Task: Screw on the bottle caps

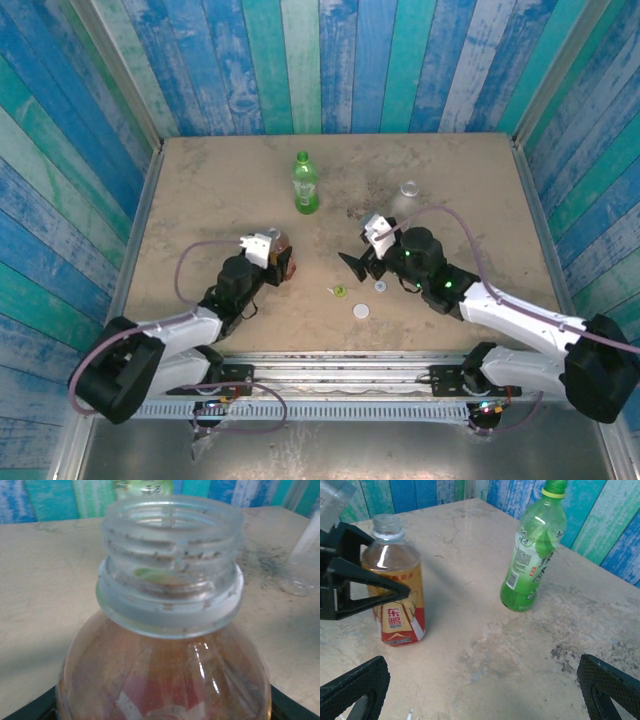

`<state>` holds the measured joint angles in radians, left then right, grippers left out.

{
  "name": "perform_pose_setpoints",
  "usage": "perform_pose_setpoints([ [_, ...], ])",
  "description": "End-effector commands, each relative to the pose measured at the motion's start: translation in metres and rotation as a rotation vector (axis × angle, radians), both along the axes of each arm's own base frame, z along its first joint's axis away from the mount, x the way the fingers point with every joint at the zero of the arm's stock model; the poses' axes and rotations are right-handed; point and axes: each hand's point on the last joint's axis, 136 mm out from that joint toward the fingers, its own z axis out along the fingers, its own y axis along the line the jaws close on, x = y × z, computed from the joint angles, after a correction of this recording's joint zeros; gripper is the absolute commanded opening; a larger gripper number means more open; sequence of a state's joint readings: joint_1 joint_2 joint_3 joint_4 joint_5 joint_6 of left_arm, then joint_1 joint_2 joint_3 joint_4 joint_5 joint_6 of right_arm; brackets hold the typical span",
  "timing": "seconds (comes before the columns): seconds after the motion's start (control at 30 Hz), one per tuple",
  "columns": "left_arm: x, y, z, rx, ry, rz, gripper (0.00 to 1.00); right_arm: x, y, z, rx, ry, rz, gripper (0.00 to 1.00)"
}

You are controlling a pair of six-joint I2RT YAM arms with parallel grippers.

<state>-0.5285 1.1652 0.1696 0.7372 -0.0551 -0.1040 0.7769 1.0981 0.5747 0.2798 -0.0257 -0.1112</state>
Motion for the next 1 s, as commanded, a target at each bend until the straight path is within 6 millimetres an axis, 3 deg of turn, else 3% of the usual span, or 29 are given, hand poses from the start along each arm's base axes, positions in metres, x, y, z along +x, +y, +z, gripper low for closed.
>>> perform_pose_setpoints([
  [0.0,0.004,-0.038,0.025,-0.006,-0.088,-0.164,0.56,-0.004,-0.016,-0.011,-0.009,0.046,-0.066,1.00],
  [0.27,-0.003,-0.104,0.019,0.051,-0.105,-0.514,0.56,-0.005,-0.053,-0.017,-0.024,0.030,-0.220,1.00],
  [0.43,-0.012,-0.137,0.014,0.041,-0.091,-0.719,0.56,-0.005,-0.063,-0.021,-0.051,0.026,-0.254,1.00],
  [0.57,-0.015,-0.148,0.018,0.009,-0.141,-0.774,0.57,-0.006,-0.066,-0.024,-0.065,0.033,-0.263,1.00],
  [0.87,-0.019,-0.157,-0.003,0.031,-0.123,-0.832,0.60,-0.004,-0.067,-0.028,-0.061,0.051,-0.278,1.00],
  [0.97,-0.020,-0.154,0.000,0.025,-0.163,-0.820,0.70,-0.004,-0.067,-0.029,-0.060,0.049,-0.278,1.00],
])
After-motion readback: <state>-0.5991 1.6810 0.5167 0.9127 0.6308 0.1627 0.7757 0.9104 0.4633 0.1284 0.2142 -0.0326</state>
